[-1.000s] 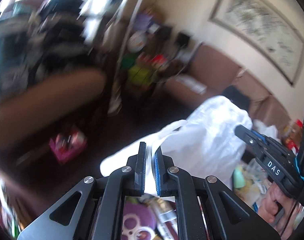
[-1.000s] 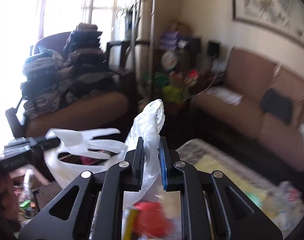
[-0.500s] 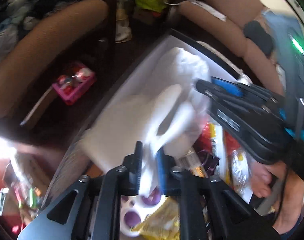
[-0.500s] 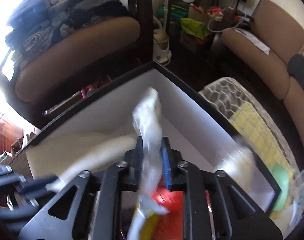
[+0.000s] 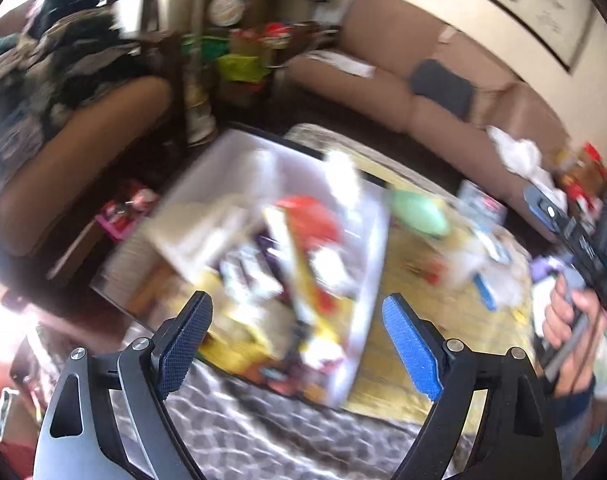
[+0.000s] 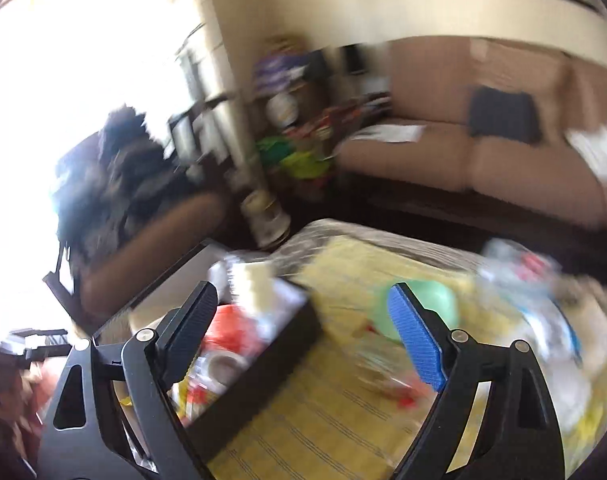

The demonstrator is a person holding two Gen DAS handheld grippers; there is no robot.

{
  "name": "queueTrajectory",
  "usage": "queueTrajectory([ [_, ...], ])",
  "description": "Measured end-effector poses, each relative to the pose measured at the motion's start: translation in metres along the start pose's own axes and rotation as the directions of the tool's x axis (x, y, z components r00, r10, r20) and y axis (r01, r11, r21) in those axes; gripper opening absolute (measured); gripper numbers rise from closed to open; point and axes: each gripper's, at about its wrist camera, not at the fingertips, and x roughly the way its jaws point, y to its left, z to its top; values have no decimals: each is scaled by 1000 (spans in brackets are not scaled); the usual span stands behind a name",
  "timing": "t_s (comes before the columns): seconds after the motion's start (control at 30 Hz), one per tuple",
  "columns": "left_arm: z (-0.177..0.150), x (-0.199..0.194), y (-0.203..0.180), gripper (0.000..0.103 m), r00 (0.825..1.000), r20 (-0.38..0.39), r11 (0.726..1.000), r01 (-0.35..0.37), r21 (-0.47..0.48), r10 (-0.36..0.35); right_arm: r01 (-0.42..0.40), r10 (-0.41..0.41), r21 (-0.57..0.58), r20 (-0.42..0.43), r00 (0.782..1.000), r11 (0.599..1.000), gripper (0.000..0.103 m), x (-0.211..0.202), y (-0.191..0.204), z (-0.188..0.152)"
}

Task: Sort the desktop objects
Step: 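Grasp the clear bag of gold items with the left tool while the right tool grasps the yellow packet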

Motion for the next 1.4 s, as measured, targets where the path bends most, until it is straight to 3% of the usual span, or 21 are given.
queueTrajectory([
  [0.2,-23,1,-91,90,999,31,991,18,130,-22,114,-124,271,22,992,956,89,-70,-150,-37],
  [0.33,-39,30,-140,92,998,21,984,61,170,-66,178,-184,342,-15,983,923,89,-81,-219,-57],
  [0.4,-48,48,-168,92,998,44,979,23,203,-33,281,-293,345,-16,956,896,89,-84,-247,-72],
  [0.47,-58,47,-192,94,987,131,967,53,249,-88,373,-406,369,15,914,851,95,-86,-267,-92],
  [0.5,-62,50,-203,98,983,139,955,75,288,-120,406,-460,408,38,887,817,96,-86,-277,-110],
  [0.57,-67,63,-223,103,984,114,925,84,370,-134,412,-482,471,33,875,780,96,-75,-294,-144],
  [0.63,-70,89,-235,103,993,113,912,-4,410,-46,438,-514,476,36,857,763,96,-64,-300,-163],
  [0.7,-74,121,-238,103,991,134,922,-56,384,5,495,-568,480,10,823,724,96,-57,-305,-167],
  [0.73,-74,135,-237,103,992,123,930,-44,365,-2,492,-574,492,19,819,718,96,-58,-305,-166],
  [0.83,-66,188,-235,103,997,78,949,-1,316,-25,469,-584,480,118,803,741,96,-71,-301,-162],
  [0.93,-48,237,-232,103,994,111,960,-55,274,26,571,-661,395,138,738,720,100,-75,-296,-158],
  [0.97,-41,247,-230,103,990,137,966,-78,247,45,607,-693,383,142,707,696,102,-79,-297,-159],
  [1.0,-33,261,-229,103,983,170,974,-104,200,70,656,-741,382,132,659,651,102,-81,-301,-160],
  [1.03,-28,268,-228,103,979,188,978,-113,175,79,678,-764,389,121,633,624,102,-83,-303,-162],
  [1.1,-18,285,-231,103,980,181,981,-108,160,78,674,-769,419,102,631,608,102,-86,-308,-165],
  [1.17,-13,292,-237,103,984,173,983,-82,167,52,651,-751,445,76,656,615,102,-87,-316,-167],
  [1.23,-11,293,-241,96,986,165,985,-22,171,-7,652,-751,451,62,658,609,102,-91,-319,-168],
  [1.3,-9,294,-237,58,992,121,990,30,137,-47,668,-764,451,48,644,591,102,-95,-323,-168],
  [1.4,-8,285,-231,45,989,80,987,114,114,-124,678,-779,489,8,626,550,102,-106,-335,-171],
])
